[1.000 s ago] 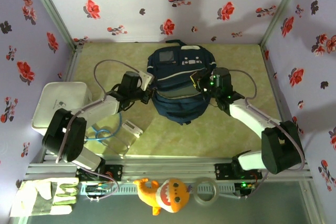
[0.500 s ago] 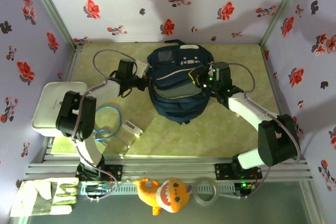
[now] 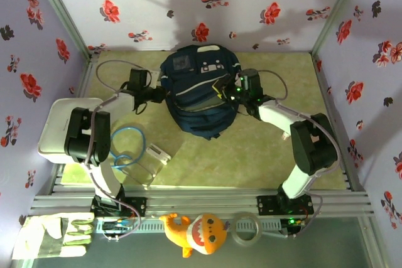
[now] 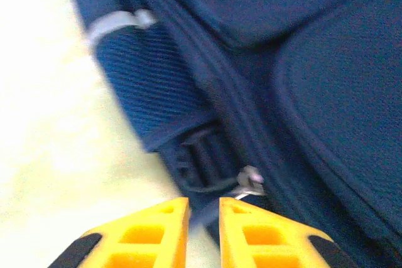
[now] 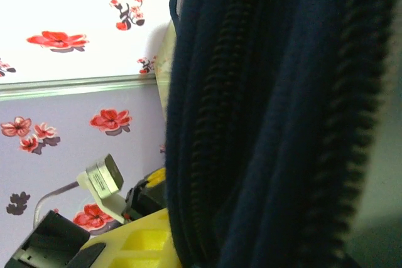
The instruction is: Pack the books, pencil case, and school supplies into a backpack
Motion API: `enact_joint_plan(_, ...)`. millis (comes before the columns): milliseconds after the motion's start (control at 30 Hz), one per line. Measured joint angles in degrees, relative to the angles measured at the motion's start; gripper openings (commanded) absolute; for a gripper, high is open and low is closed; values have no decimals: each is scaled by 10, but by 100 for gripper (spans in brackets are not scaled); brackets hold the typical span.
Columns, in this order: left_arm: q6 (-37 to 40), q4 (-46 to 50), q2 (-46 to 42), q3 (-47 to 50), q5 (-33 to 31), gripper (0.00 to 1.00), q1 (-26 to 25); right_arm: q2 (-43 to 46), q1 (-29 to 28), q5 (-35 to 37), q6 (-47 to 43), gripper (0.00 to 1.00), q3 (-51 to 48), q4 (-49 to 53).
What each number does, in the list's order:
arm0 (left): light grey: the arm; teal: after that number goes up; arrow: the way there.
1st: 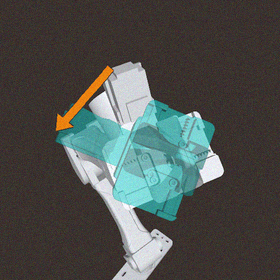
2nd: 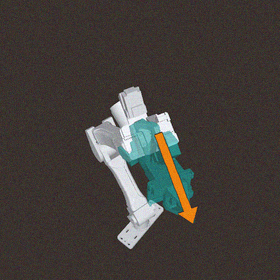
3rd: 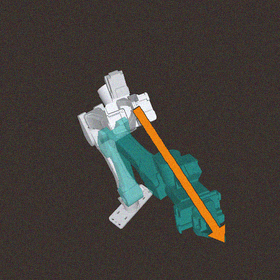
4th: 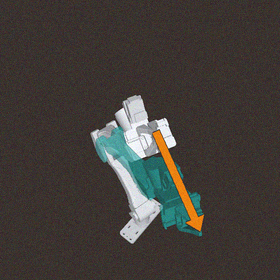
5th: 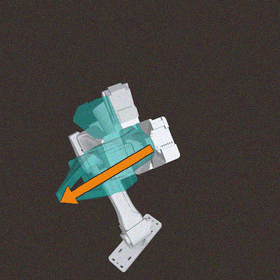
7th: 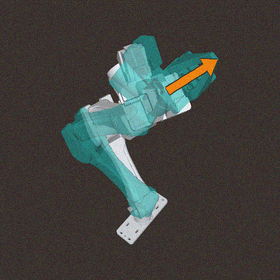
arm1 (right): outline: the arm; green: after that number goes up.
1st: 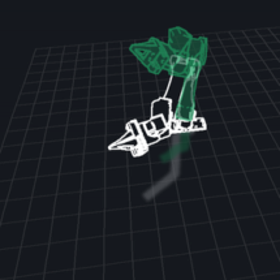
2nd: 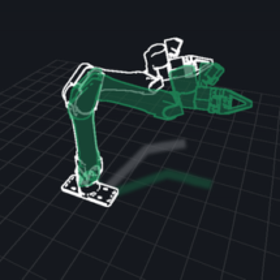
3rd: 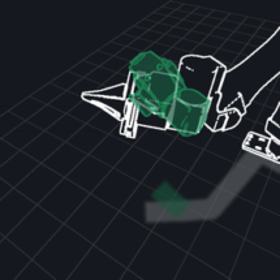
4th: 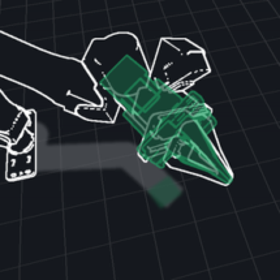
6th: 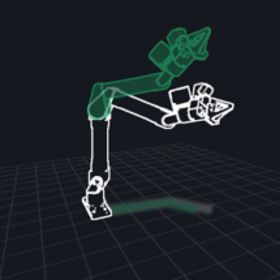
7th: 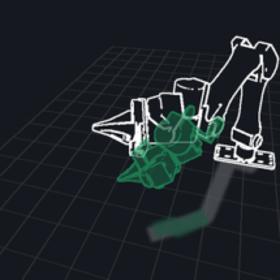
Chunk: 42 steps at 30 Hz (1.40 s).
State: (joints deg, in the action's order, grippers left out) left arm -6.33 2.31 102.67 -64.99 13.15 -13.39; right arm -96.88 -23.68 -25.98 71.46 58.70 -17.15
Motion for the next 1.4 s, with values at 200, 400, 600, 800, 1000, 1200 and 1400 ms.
enact_joint_plan(200, -68, 40, -42, 2, -57, 71, 22, 48, 9, 54, -136, 78, 9, 164)
enact_joint_plan(400, -145, 78, -144, 5, -87, 84, 24, 199, 43, 195, -264, 89, 8, 334)
enact_joint_plan(600, -170, 134, -201, 5, -95, 91, 29, 294, 99, 377, -321, 96, -26, 447)
enact_joint_plan(800, -172, 161, -209, 5, -77, 92, 29, 330, 229, 447, -323, 97, -99, 502)
enact_joint_plan(1000, -174, 167, -209, -1, -50, 93, 29, 338, 356, 437, -307, 98, -161, 504)
enact_joint_plan(1200, -174, 167, -209, -4, -38, 94, 29, 336, 438, 423, -270, 99, -218, 505)
enact_joint_plan(1400, -173, 167, -208, -6, -35, 94, 29, 336, 481, 422, -243, 99, -246, 505)
